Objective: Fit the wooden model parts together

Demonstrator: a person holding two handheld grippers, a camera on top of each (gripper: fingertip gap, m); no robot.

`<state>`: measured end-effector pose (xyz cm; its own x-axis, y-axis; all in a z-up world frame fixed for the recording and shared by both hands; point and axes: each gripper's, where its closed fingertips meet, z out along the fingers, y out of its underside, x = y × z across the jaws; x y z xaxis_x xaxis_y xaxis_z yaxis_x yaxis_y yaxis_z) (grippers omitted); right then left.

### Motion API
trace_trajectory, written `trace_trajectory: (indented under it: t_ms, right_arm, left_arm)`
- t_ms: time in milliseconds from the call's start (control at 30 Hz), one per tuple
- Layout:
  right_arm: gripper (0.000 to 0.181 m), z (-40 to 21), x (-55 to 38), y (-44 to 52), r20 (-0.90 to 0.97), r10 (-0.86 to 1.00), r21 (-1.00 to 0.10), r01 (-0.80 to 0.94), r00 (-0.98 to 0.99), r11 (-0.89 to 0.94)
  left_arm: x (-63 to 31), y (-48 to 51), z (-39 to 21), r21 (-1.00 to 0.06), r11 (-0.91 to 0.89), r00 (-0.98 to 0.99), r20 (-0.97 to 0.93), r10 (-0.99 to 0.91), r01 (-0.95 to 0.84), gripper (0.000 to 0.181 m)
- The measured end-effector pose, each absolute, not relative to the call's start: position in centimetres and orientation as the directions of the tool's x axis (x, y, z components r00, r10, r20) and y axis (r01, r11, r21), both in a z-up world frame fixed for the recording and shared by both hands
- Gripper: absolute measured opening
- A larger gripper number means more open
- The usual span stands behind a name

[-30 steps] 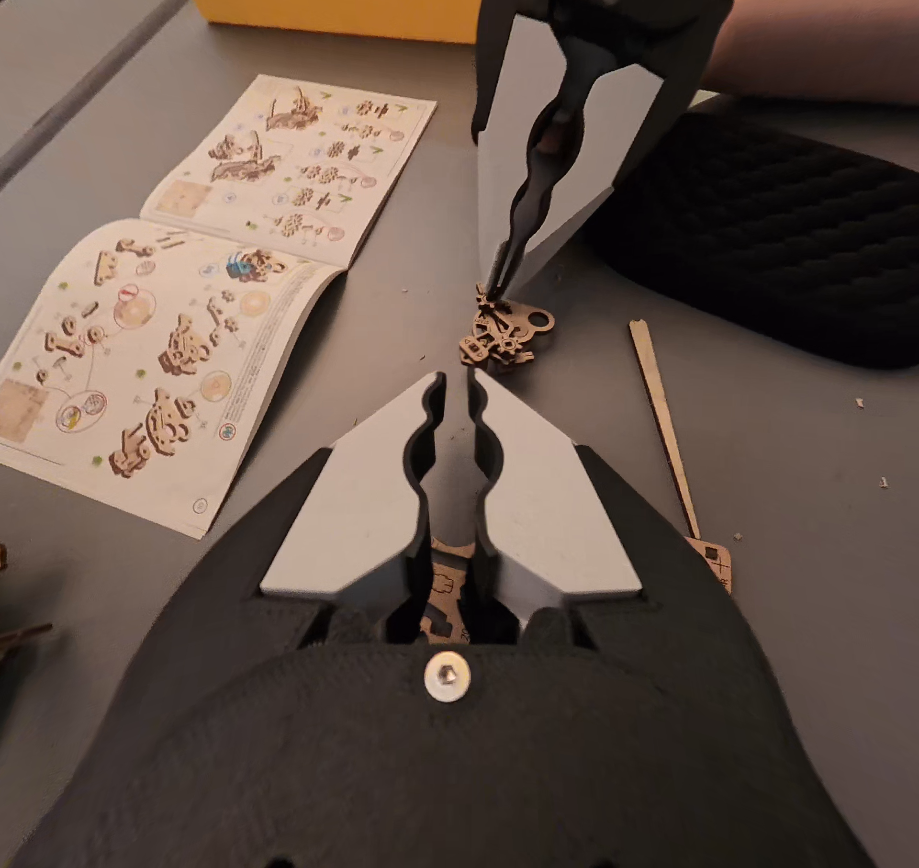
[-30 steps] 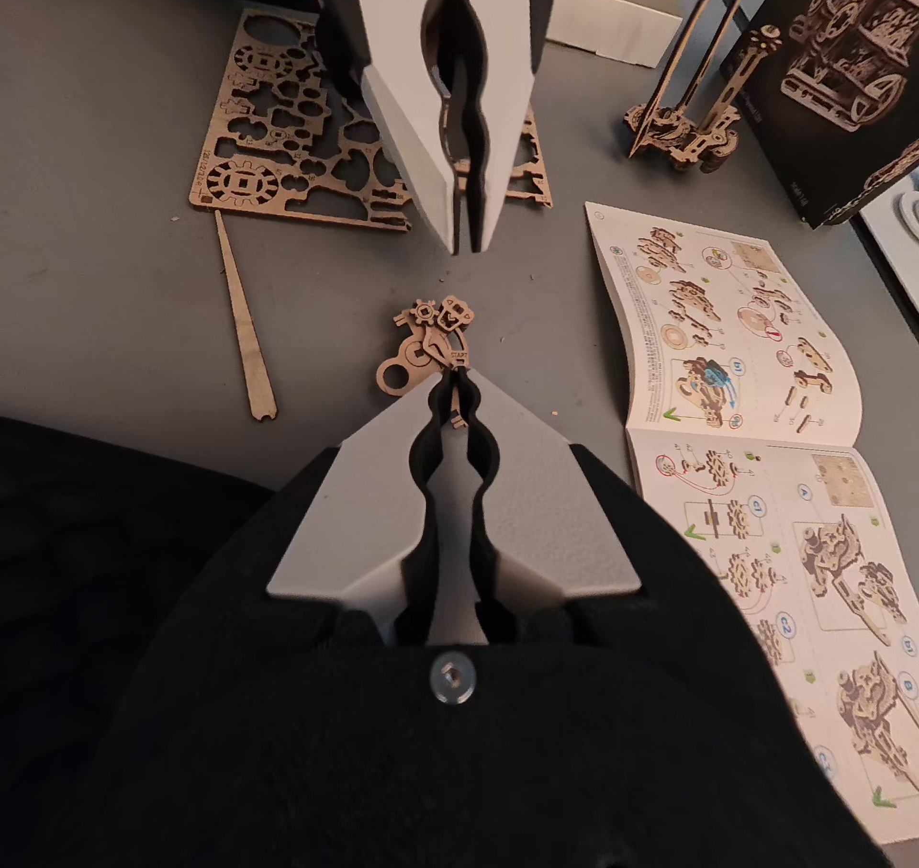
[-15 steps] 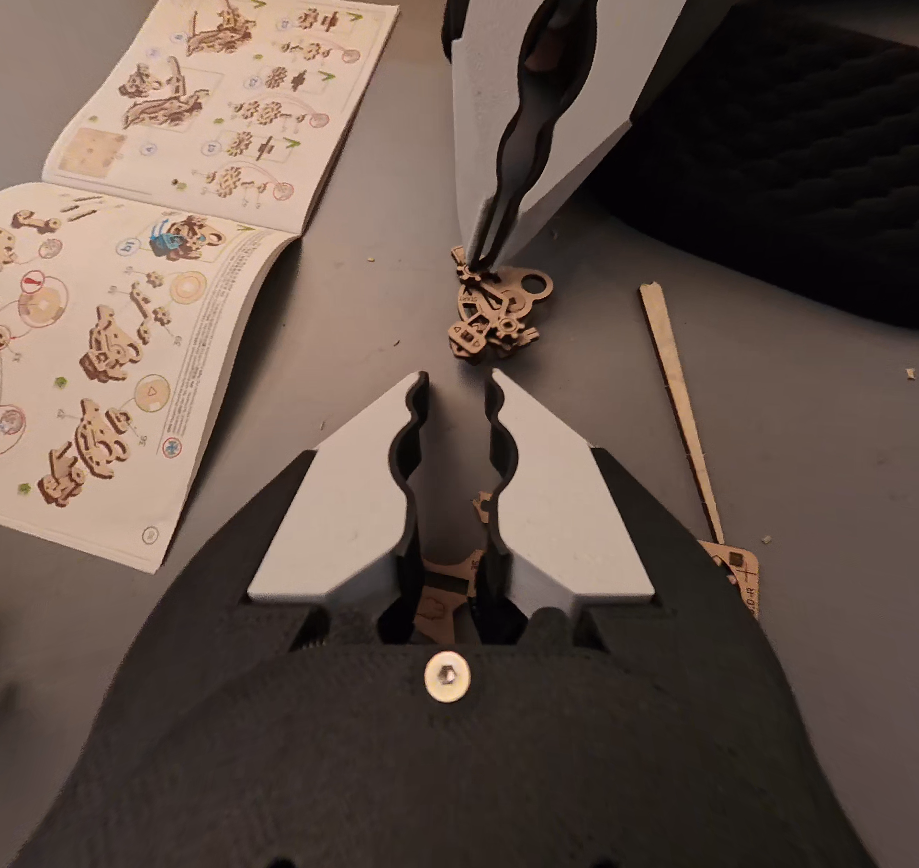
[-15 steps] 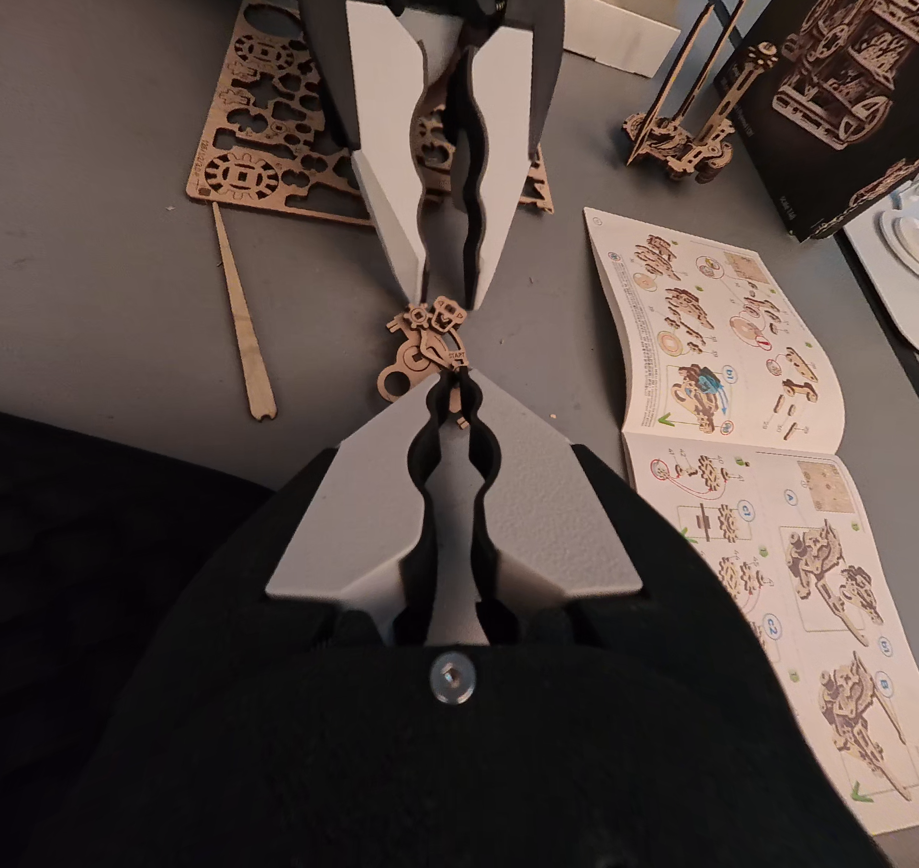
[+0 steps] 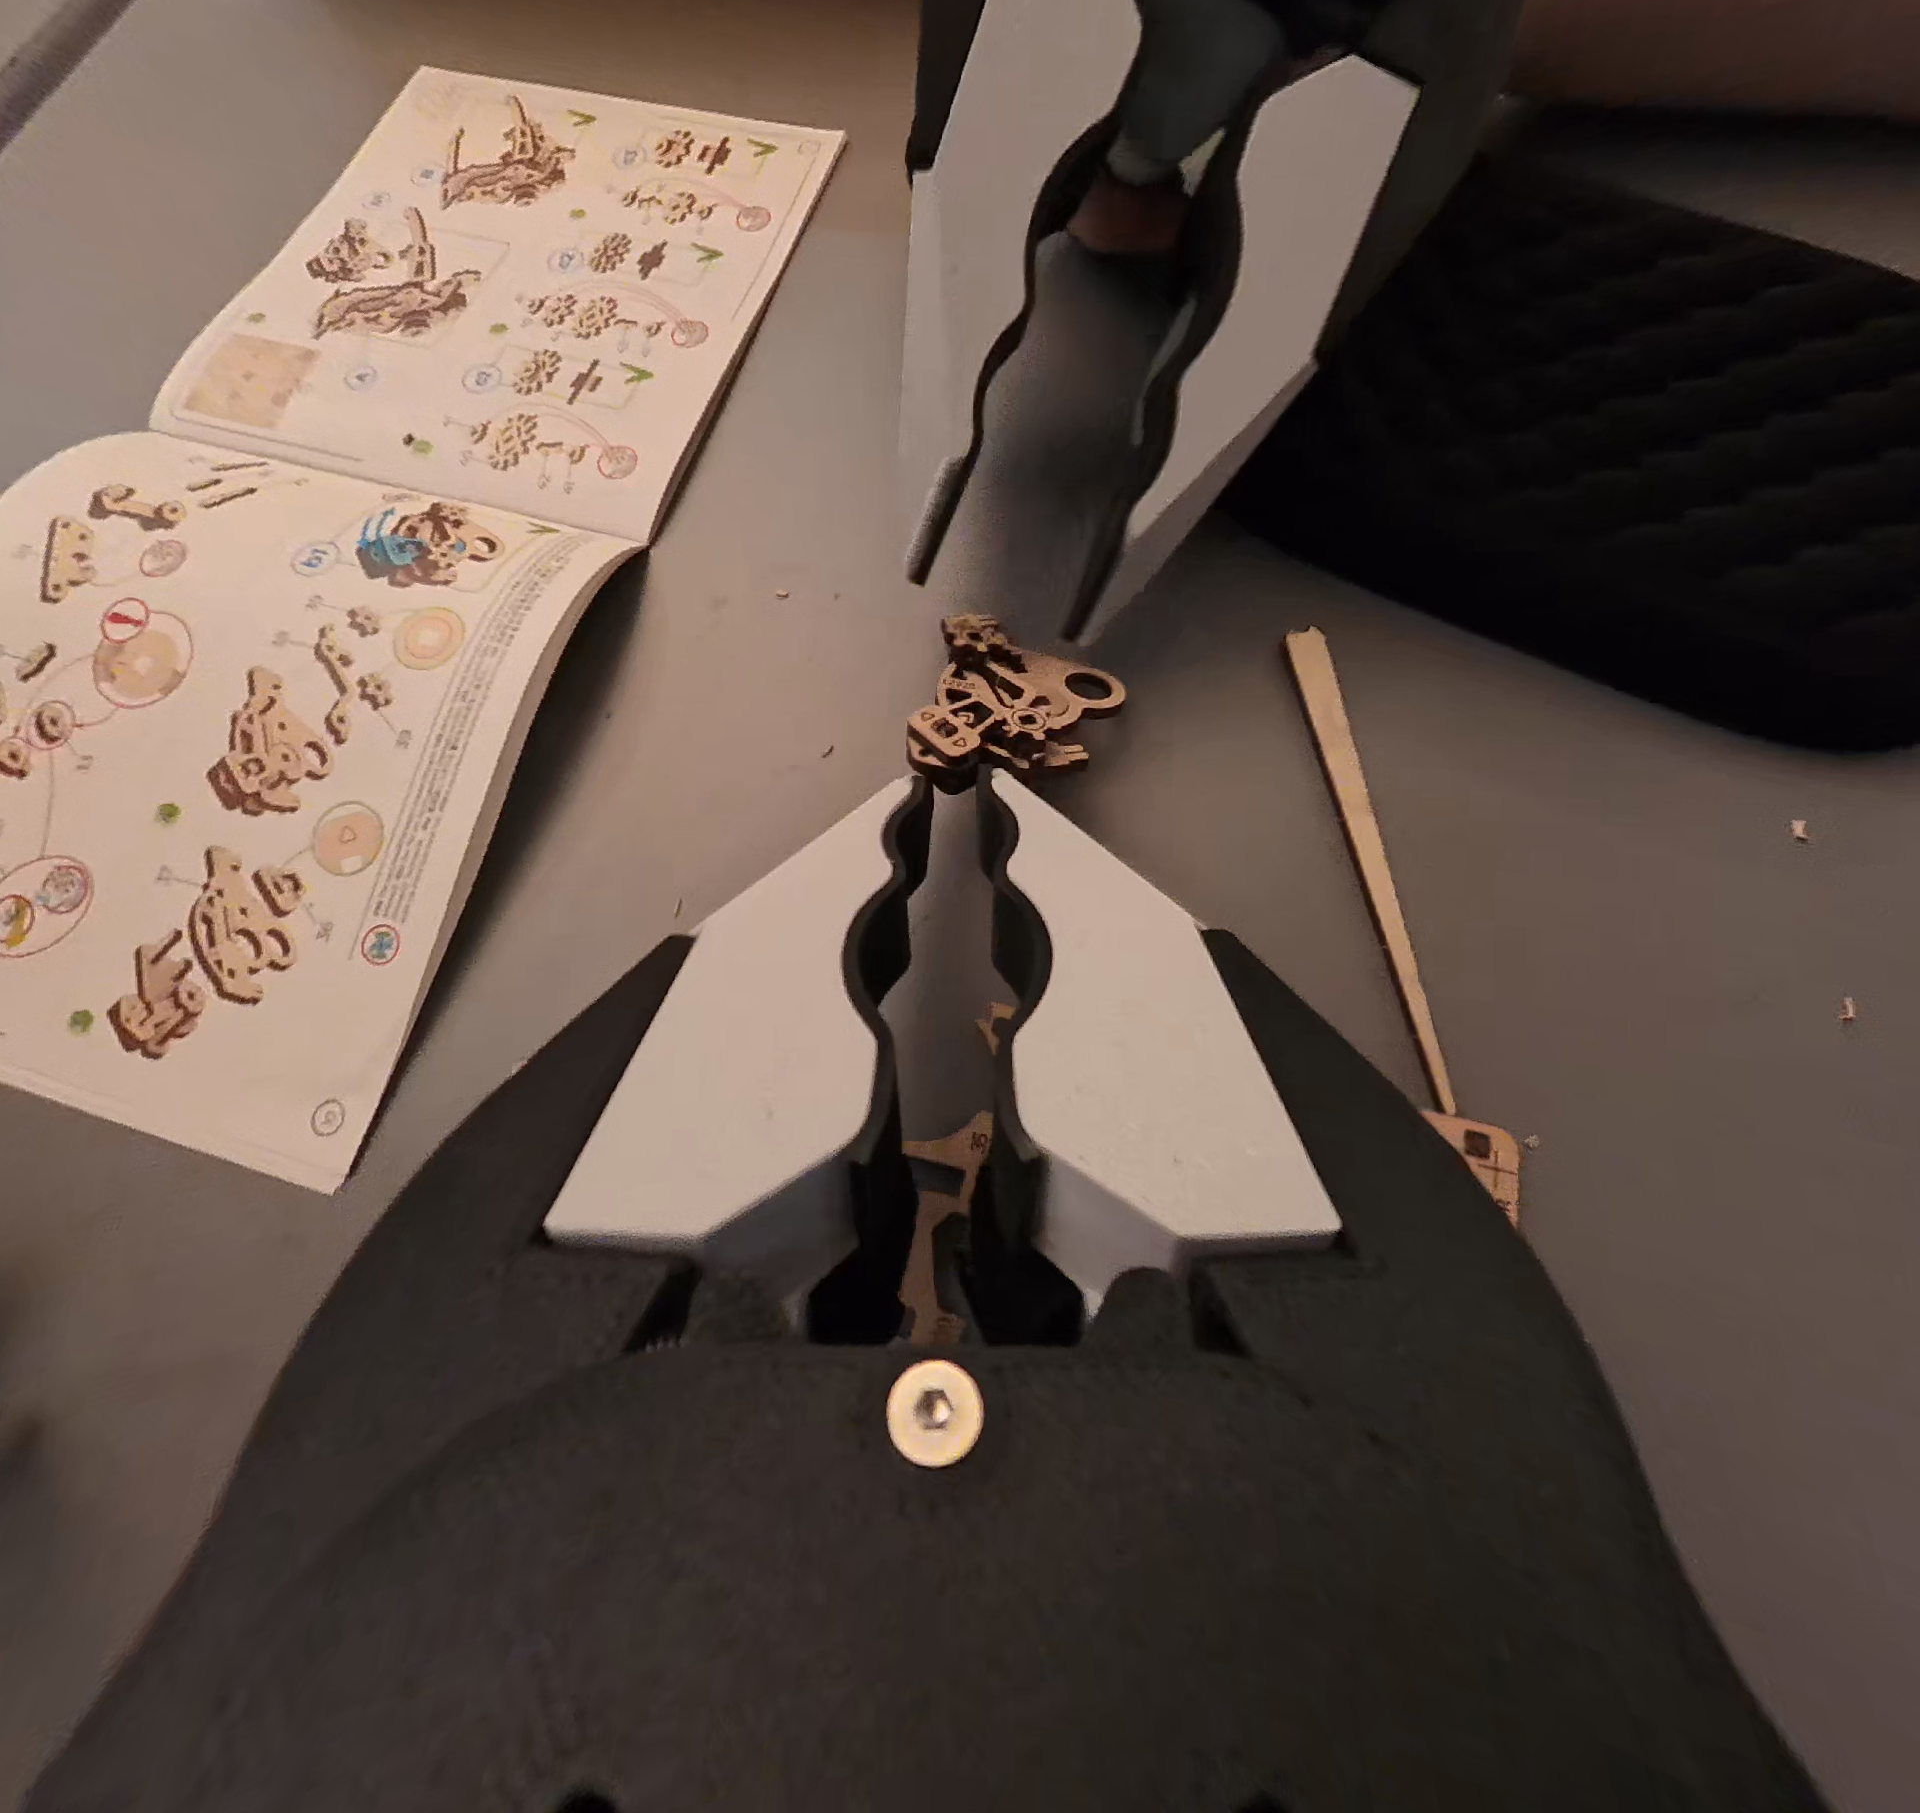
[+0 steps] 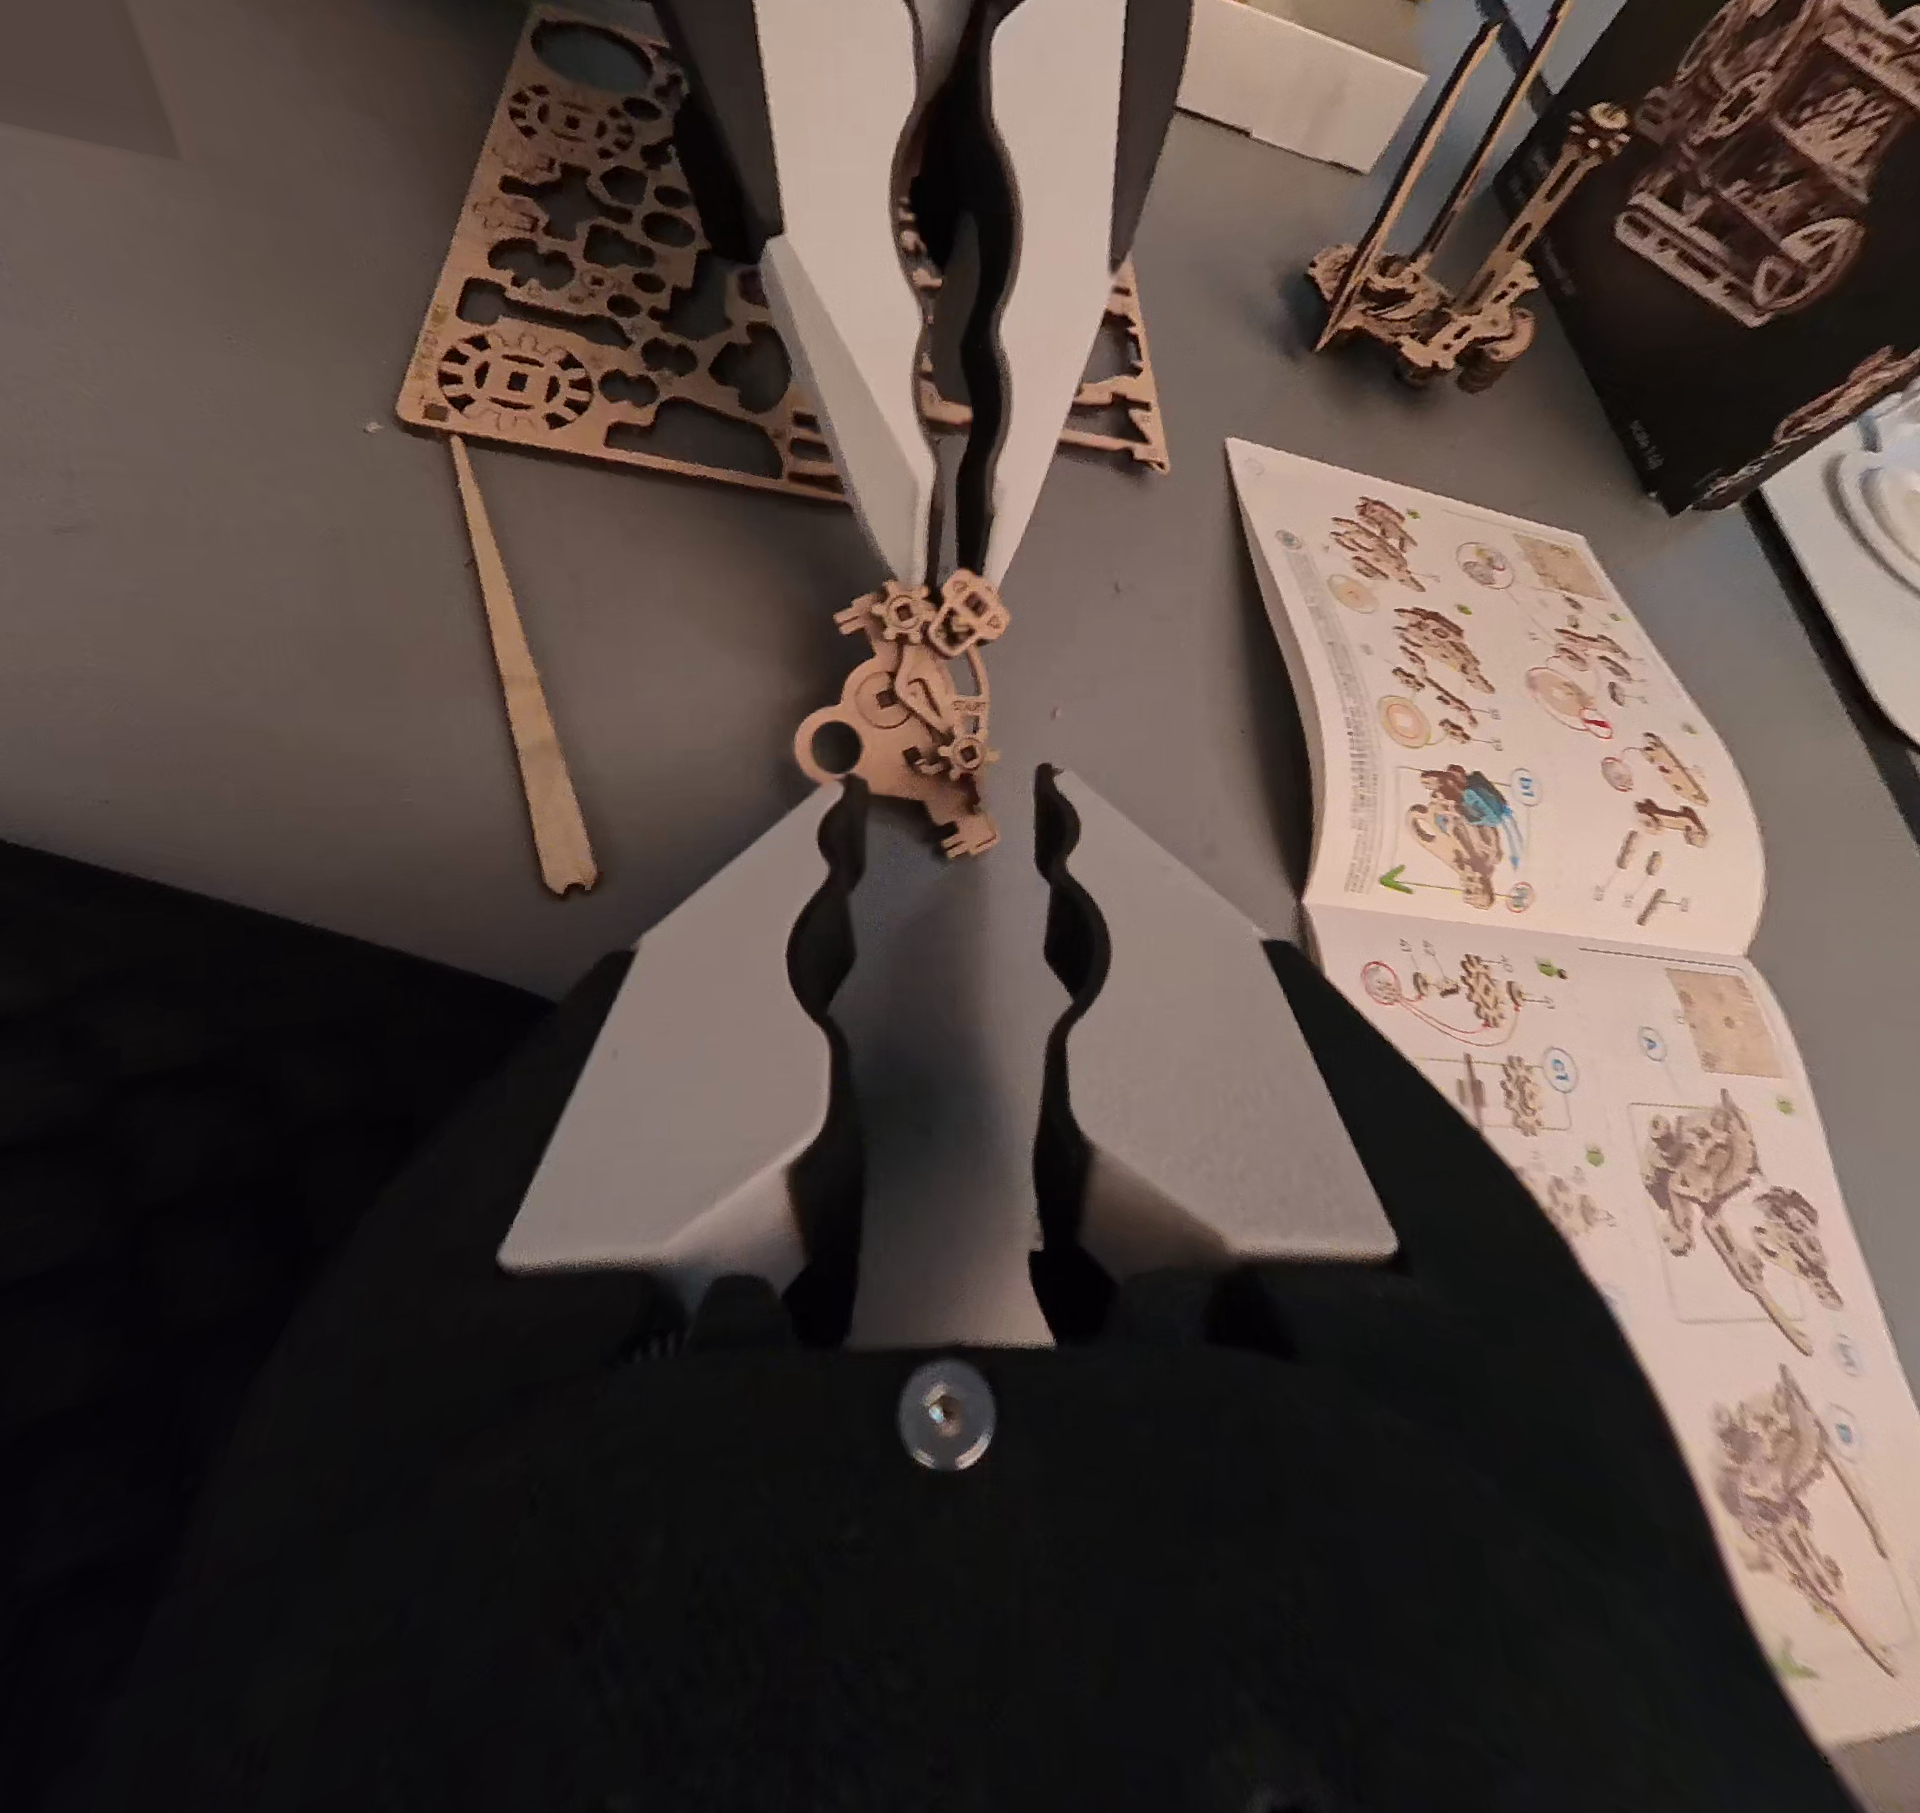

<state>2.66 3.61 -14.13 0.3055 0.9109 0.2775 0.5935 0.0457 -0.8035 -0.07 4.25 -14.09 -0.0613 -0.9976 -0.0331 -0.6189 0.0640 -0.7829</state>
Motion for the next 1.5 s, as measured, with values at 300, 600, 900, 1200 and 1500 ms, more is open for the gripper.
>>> trace_trajectory:
  t_ms: [300,600,900,1200,1500]
  right_arm:
    - [0.054,-12.5,1.0,4.1,-0.046,0.901,-0.895,0.383,0.431,-0.229]
    - [0.033,-14.2,1.0,4.2,0.024,0.894,-0.837,0.498,0.447,-0.226]
    - [0.033,-8.2,1.6,3.0,-0.153,0.936,-0.970,0.133,0.318,-0.204]
    - [0.033,-7.2,2.5,3.4,-0.166,0.930,-0.976,0.078,0.328,-0.202]
    - [0.033,-7.8,2.3,3.7,-0.162,0.919,-0.971,0.106,0.359,-0.213]
  left_arm:
    - [0.0,4.8,-12.9,-0.796,0.106,-0.019,-0.118,-0.993,-0.596,0.007]
    - [0.7,3.7,-12.3,-0.815,0.127,-0.034,-0.131,-0.991,-0.565,0.006]
    - [0.1,3.8,-7.3,-0.946,-0.009,-0.032,0.021,-0.999,-0.325,0.016]
    - [0.3,2.8,-9.3,-0.909,0.007,-0.080,0.028,-0.996,-0.416,0.016]
    - [0.8,2.1,-9.5,-0.908,-0.032,-0.087,0.075,-0.993,-0.418,0.021]
